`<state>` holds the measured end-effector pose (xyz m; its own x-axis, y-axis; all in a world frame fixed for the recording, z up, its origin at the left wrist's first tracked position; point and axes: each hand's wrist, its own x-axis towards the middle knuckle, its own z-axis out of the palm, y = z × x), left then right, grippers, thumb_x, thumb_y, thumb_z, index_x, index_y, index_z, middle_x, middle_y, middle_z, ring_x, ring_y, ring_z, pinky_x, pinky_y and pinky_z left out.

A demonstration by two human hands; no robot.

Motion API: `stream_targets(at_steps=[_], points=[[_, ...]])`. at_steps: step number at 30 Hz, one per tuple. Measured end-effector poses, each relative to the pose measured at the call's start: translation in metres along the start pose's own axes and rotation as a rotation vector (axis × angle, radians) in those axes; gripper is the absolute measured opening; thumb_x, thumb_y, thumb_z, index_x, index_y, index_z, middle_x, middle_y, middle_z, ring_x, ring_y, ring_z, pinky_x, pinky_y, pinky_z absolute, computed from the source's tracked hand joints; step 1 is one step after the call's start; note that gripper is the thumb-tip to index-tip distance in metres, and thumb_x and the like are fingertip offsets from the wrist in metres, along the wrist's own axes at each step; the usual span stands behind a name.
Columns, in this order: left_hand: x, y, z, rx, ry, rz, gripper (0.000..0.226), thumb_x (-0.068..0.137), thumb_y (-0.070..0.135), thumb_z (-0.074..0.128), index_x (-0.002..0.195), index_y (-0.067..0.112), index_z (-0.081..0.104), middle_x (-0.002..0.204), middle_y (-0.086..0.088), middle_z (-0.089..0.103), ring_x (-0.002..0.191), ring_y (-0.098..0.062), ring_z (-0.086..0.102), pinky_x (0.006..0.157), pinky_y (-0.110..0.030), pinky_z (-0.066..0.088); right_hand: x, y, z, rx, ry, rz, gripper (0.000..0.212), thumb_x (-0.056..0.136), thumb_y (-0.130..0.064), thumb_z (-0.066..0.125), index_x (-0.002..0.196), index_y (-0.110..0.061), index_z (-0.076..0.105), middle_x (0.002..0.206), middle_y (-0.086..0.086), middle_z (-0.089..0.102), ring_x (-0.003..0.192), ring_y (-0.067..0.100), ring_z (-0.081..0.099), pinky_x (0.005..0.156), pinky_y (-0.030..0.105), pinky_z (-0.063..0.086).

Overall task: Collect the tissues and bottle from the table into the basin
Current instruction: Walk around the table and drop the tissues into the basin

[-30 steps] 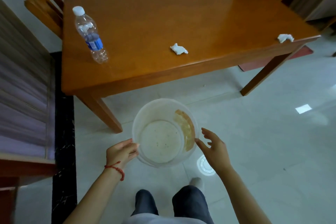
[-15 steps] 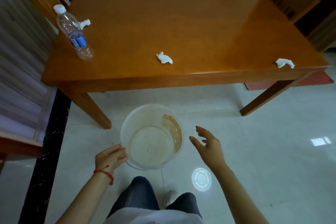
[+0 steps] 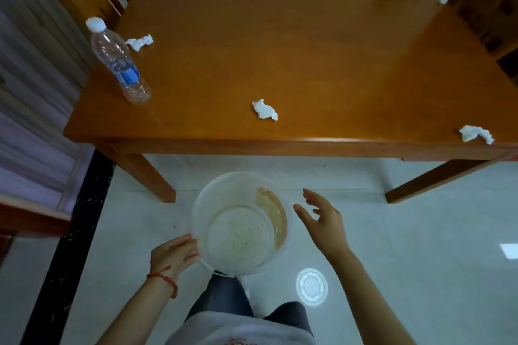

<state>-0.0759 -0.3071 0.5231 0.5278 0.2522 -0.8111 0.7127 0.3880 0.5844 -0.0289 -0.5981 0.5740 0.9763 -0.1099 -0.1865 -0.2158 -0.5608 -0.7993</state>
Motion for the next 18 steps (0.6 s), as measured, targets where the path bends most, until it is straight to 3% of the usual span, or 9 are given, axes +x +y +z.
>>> stream_targets(at_steps=[4,9,12,16,18], points=[[0.007,0.011,0.011,-0.037,0.094,0.050,0.037,0.069,0.004,0.077,0.105,0.000,0.067,0.098,-0.018,0.070,0.093,-0.029,0.067,0.083,-0.031,0.051,0.031,-0.011,-0.003,0.014,0.000,-0.004,0.045,0.085,-0.032,0.063,0.127,-0.019,0.052,0.126,0.001,0.060,0.111,0.013,0.055,0.093,0.025,0.043],[0.012,0.022,0.024,-0.058,0.100,0.064,0.022,0.072,-0.002,0.072,0.093,0.003,0.068,0.083,-0.016,0.069,0.076,-0.023,0.064,0.084,-0.033,0.050,0.073,-0.030,0.003,-0.004,-0.028,-0.076,0.044,0.086,-0.032,0.061,0.127,-0.019,0.052,0.127,0.002,0.059,0.108,0.008,0.052,0.092,0.025,0.041],[0.018,0.021,0.029,-0.077,0.133,0.059,0.015,0.071,-0.002,0.073,0.084,0.005,0.069,0.080,-0.017,0.069,0.074,-0.024,0.065,0.083,-0.034,0.052,0.103,-0.036,0.006,-0.039,-0.045,-0.107,0.042,0.086,-0.031,0.062,0.124,-0.018,0.053,0.125,0.004,0.061,0.112,0.017,0.056,0.090,0.028,0.043],[0.024,0.016,0.034,-0.128,0.178,0.039,0.014,0.070,-0.001,0.074,0.083,0.005,0.071,0.078,-0.016,0.070,0.073,-0.024,0.067,0.059,-0.025,0.059,0.149,-0.038,0.008,-0.065,-0.081,-0.144,0.043,0.086,-0.033,0.061,0.125,-0.018,0.052,0.127,0.005,0.060,0.113,0.021,0.057,0.090,0.032,0.045],[0.026,0.014,0.040,-0.166,0.210,0.036,0.014,0.070,-0.002,0.073,0.083,0.005,0.071,0.076,-0.015,0.071,0.070,-0.024,0.067,0.054,-0.024,0.059,0.173,-0.041,0.009,-0.060,-0.109,-0.157,0.044,0.086,-0.033,0.061,0.126,-0.018,0.052,0.128,0.005,0.059,0.114,0.021,0.056,0.090,0.032,0.047]])
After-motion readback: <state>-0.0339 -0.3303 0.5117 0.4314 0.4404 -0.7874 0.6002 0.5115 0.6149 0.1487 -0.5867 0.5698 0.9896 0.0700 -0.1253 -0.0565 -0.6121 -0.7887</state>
